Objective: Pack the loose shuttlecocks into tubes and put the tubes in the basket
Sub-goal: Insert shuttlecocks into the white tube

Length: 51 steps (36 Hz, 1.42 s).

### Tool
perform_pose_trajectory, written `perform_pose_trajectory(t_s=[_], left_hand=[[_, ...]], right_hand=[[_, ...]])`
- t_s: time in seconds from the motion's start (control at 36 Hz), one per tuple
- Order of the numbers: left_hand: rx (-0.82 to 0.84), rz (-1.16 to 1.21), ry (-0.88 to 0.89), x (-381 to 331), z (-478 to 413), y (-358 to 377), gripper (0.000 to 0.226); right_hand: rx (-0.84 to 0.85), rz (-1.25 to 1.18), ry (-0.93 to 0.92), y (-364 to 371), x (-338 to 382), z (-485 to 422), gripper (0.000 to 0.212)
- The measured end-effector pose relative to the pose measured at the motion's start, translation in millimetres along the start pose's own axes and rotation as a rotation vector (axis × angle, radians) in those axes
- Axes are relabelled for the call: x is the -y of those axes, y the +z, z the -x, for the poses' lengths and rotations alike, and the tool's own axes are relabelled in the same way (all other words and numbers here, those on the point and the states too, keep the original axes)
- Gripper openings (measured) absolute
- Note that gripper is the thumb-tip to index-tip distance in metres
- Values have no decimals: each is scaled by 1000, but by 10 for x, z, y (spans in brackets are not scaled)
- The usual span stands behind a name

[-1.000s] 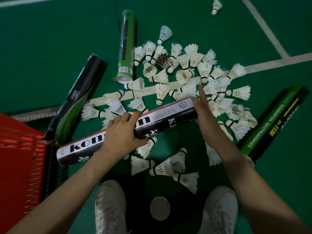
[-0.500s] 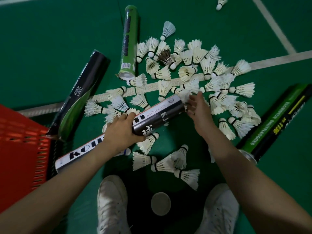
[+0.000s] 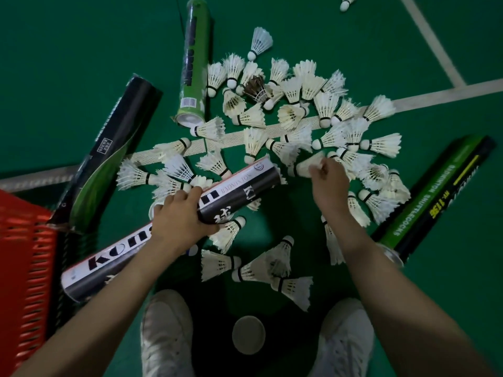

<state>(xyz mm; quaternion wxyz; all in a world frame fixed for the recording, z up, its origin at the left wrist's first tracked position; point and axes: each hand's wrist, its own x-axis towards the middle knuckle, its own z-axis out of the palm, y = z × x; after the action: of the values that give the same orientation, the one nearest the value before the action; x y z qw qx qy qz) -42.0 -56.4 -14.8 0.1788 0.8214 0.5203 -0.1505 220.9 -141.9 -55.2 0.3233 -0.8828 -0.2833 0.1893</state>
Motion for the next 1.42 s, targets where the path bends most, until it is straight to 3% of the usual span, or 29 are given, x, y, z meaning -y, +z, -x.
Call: perform_pose_trajectory(t_s=[0.08, 0.17, 0.28, 0.44, 0.56, 0.75, 0.89, 1.0, 1.14, 1.22, 1.31, 1.42], left_hand=[[-36, -17, 20, 30, 55, -30, 85], [-72, 2, 44, -4, 101, -48, 83], [-103, 79, 73, -75, 133, -68, 81], [-157, 81, 88, -51, 176, -89, 82], [-162, 114, 78, -51, 200, -91, 81], [-156, 140, 55, -13, 212, -72, 84], [-99, 96, -65, 134, 174, -87, 87], [-74, 71, -153, 275, 143, -49, 83], [-54, 88, -204, 352, 154, 26, 83], [-47, 100, -210, 342, 175, 47, 83], [-40, 95, -206, 327, 192, 46, 84], [-29, 84, -188, 301, 207, 40, 86]], right_hand=[[-72, -280, 19, -146, 104, 88, 22], [53, -353, -26, -253, 215, 174, 19], [249, -330, -47, -254, 341, 248, 31], [241, -361, -104, -246, 467, 324, 33], [267, -471, -48, -278, 623, 405, 40], [537, -445, -27, -183, 762, 430, 62], [359, -502, 30, -13, 655, 355, 43], [430, -373, 30, 135, 485, 326, 30], [571, -13, -140, 436, 383, 389, 49], [557, 16, -89, 627, 422, 438, 58], [526, 47, -59, 750, 408, 478, 52], [348, -69, -8, 660, 375, 473, 48]])
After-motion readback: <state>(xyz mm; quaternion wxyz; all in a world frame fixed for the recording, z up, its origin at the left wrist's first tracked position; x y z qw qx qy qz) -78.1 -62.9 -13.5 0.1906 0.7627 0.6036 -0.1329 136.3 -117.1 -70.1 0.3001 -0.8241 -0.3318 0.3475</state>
